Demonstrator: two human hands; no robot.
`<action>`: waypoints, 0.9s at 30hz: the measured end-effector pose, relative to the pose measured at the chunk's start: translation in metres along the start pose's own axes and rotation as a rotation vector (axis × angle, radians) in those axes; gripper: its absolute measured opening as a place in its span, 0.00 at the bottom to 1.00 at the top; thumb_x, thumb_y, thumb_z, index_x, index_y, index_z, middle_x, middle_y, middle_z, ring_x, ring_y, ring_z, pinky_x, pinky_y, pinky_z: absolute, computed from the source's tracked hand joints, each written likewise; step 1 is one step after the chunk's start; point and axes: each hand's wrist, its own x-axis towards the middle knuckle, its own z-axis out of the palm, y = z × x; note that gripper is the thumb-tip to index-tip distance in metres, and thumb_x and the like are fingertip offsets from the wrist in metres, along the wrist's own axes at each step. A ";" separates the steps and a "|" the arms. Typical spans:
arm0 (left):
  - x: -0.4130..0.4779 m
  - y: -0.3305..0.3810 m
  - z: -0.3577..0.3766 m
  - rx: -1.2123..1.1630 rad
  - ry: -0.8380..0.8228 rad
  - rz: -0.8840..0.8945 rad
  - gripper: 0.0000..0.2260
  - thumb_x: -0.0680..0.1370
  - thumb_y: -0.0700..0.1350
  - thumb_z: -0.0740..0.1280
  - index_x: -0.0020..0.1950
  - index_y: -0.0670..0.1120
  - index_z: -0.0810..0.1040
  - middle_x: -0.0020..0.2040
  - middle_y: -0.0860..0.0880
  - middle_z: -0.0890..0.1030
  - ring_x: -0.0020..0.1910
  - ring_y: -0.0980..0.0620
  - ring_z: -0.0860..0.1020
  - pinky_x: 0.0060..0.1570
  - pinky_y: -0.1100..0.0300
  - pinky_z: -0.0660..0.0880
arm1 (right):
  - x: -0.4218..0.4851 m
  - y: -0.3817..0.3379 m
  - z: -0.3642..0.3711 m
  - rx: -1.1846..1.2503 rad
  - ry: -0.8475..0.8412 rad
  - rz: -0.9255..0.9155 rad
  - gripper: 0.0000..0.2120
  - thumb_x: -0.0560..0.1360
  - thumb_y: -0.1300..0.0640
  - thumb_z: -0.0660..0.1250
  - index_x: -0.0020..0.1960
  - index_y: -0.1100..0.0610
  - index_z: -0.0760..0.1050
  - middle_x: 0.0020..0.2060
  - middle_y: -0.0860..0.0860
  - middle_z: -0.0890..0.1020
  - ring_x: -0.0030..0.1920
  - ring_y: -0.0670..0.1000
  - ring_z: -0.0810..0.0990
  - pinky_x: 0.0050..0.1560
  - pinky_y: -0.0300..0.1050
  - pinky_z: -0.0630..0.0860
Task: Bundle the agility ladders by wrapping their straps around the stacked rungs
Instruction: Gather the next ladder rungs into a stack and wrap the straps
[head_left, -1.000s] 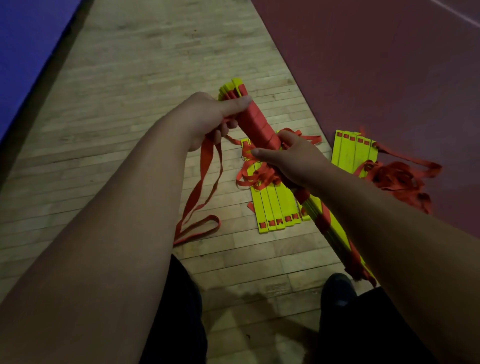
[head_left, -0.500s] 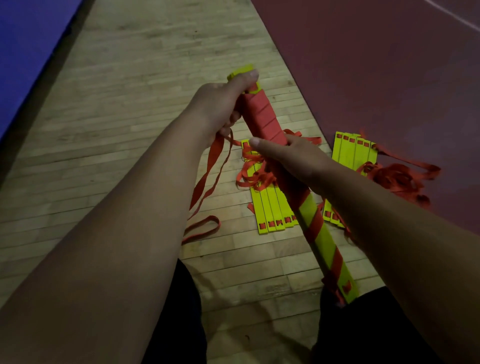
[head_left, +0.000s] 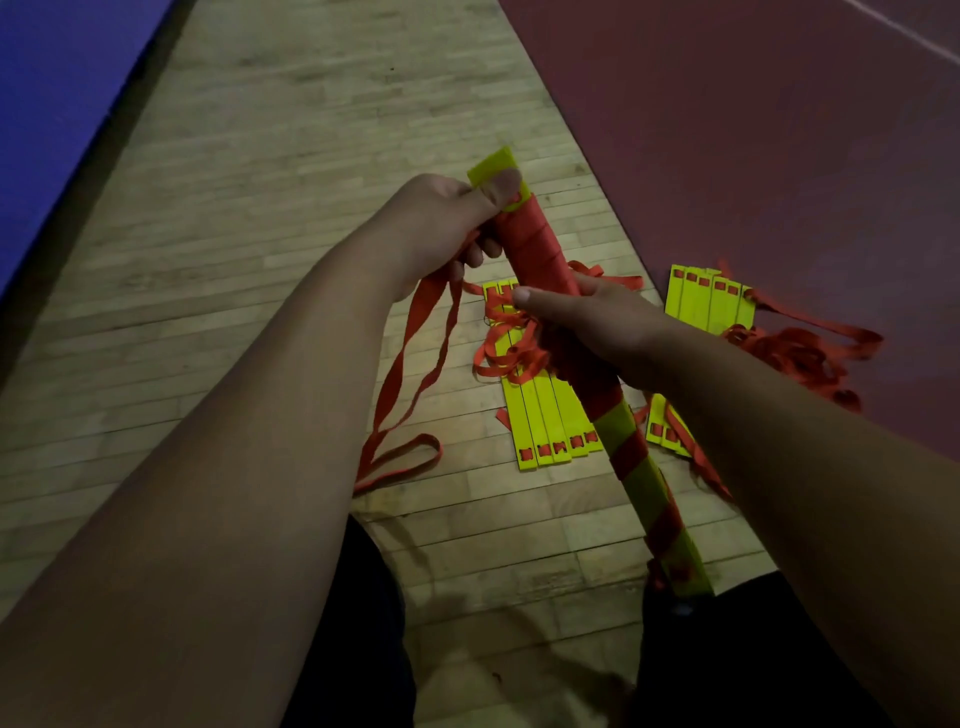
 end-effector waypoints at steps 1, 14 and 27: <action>0.001 0.000 0.001 -0.001 0.004 -0.012 0.24 0.81 0.66 0.70 0.51 0.44 0.84 0.38 0.49 0.85 0.33 0.55 0.78 0.31 0.60 0.74 | 0.002 0.002 0.001 -0.023 0.037 -0.011 0.24 0.74 0.38 0.79 0.60 0.54 0.80 0.43 0.56 0.84 0.42 0.56 0.84 0.46 0.55 0.82; 0.001 0.007 0.012 -0.166 0.033 -0.201 0.16 0.89 0.49 0.65 0.60 0.35 0.81 0.45 0.42 0.89 0.33 0.54 0.82 0.28 0.63 0.75 | 0.009 0.012 0.020 -0.529 0.302 -0.008 0.22 0.84 0.51 0.68 0.70 0.57 0.62 0.53 0.56 0.79 0.40 0.52 0.81 0.33 0.44 0.72; 0.002 0.003 0.012 0.048 0.179 -0.204 0.23 0.78 0.66 0.72 0.50 0.44 0.84 0.33 0.51 0.80 0.27 0.56 0.74 0.29 0.61 0.74 | 0.002 0.004 0.020 -0.649 0.198 -0.126 0.27 0.78 0.43 0.76 0.68 0.51 0.67 0.55 0.52 0.82 0.48 0.51 0.84 0.45 0.48 0.79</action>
